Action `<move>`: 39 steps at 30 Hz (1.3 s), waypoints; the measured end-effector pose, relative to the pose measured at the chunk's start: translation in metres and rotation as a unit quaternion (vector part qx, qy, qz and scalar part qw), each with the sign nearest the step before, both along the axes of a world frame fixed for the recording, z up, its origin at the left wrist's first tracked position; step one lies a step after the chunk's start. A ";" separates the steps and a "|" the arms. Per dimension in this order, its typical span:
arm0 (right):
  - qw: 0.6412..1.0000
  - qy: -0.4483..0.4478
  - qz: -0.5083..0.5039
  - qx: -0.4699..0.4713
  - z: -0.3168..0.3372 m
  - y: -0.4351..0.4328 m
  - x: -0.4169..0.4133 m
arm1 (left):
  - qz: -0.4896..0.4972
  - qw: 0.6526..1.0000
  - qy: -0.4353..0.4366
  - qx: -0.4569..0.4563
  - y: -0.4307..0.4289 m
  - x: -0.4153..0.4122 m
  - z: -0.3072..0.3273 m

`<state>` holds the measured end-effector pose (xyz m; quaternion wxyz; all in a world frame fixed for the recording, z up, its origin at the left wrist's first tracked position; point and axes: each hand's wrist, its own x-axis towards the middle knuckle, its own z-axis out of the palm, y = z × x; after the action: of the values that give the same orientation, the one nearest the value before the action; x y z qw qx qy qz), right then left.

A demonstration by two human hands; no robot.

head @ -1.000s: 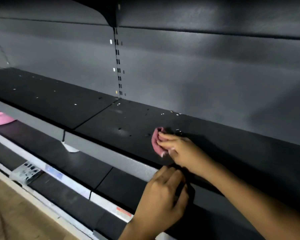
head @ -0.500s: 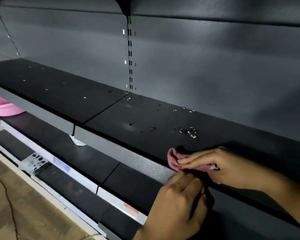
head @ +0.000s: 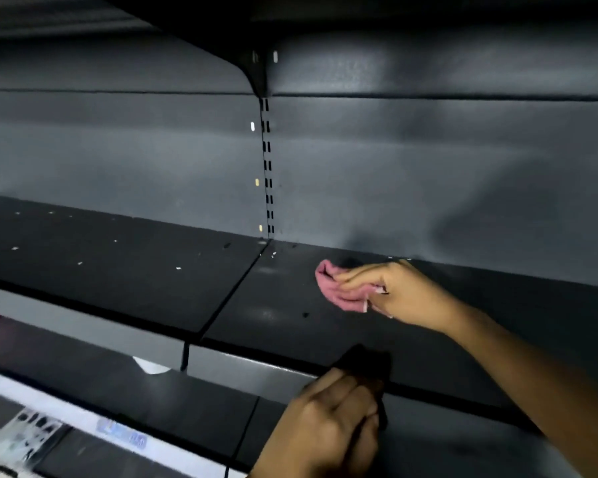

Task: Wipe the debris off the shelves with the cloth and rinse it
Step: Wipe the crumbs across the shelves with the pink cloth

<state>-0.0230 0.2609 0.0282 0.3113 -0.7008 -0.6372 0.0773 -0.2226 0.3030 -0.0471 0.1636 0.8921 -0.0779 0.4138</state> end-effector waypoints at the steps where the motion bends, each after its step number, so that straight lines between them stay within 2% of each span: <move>1: 1.000 0.008 0.002 0.015 0.005 -0.001 -0.008 | -0.007 1.000 -0.012 0.005 0.007 -0.001 -0.002; 3: 0.999 0.001 0.052 -0.010 0.008 -0.001 -0.035 | -0.019 0.999 -0.032 -0.005 0.018 -0.001 -0.006; 5: 0.991 0.004 0.114 -0.072 -0.003 0.005 -0.062 | -0.023 0.998 -0.049 -0.015 0.025 0.003 -0.012; 7: 0.987 0.017 0.124 -0.101 -0.016 0.015 -0.072 | -0.019 0.997 -0.060 -0.034 0.024 0.007 -0.015; 9: 0.993 0.010 0.078 -0.087 -0.022 0.025 -0.062 | 0.002 0.997 -0.065 -0.051 0.020 0.008 -0.013; 16: 0.996 -0.049 -0.078 -0.017 -0.012 0.031 -0.016 | 0.013 0.997 0.002 -0.075 0.015 -0.001 -0.002; 18: 0.986 -0.014 -0.149 0.075 0.003 0.008 -0.018 | -0.001 0.996 0.032 -0.086 0.015 -0.003 0.001; 19: 0.974 0.039 -0.190 0.121 0.013 -0.008 -0.022 | -0.007 0.995 0.047 -0.090 0.016 -0.004 0.003; 21: 0.941 0.110 -0.284 0.149 0.022 -0.045 -0.019 | -0.005 0.993 0.065 -0.097 0.017 -0.004 0.006; 23: 0.910 0.082 -0.397 0.081 0.009 -0.088 0.000 | 0.000 0.993 0.063 -0.102 0.016 -0.005 0.007; 25: 0.868 0.018 -0.495 -0.041 -0.012 -0.127 0.012 | -0.007 0.992 0.059 -0.108 0.014 -0.009 0.007; 27: 0.826 -0.016 -0.546 -0.141 -0.028 -0.149 0.009 | -0.005 0.993 0.053 -0.107 0.013 -0.010 0.008; 29: 0.812 -0.035 -0.553 -0.185 -0.038 -0.150 0.006 | 0.010 0.993 0.047 -0.109 0.012 -0.008 0.007; 32: 0.828 -0.034 -0.513 -0.224 -0.040 -0.114 0.000 | 0.020 0.991 0.044 -0.121 0.010 -0.006 0.006; 36: 0.856 -0.043 -0.473 -0.206 -0.037 -0.025 -0.017 | 0.024 0.990 0.060 -0.122 0.011 -0.002 0.008; 39: 0.906 0.008 -0.404 -0.130 -0.027 0.030 -0.021 | 0.005 0.992 0.041 -0.119 0.013 0.002 0.005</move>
<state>-0.0438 0.2910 0.0016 0.2266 -0.9318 -0.2816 0.0327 -0.2209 0.3159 -0.0421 0.2691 0.8830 -0.0169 0.3841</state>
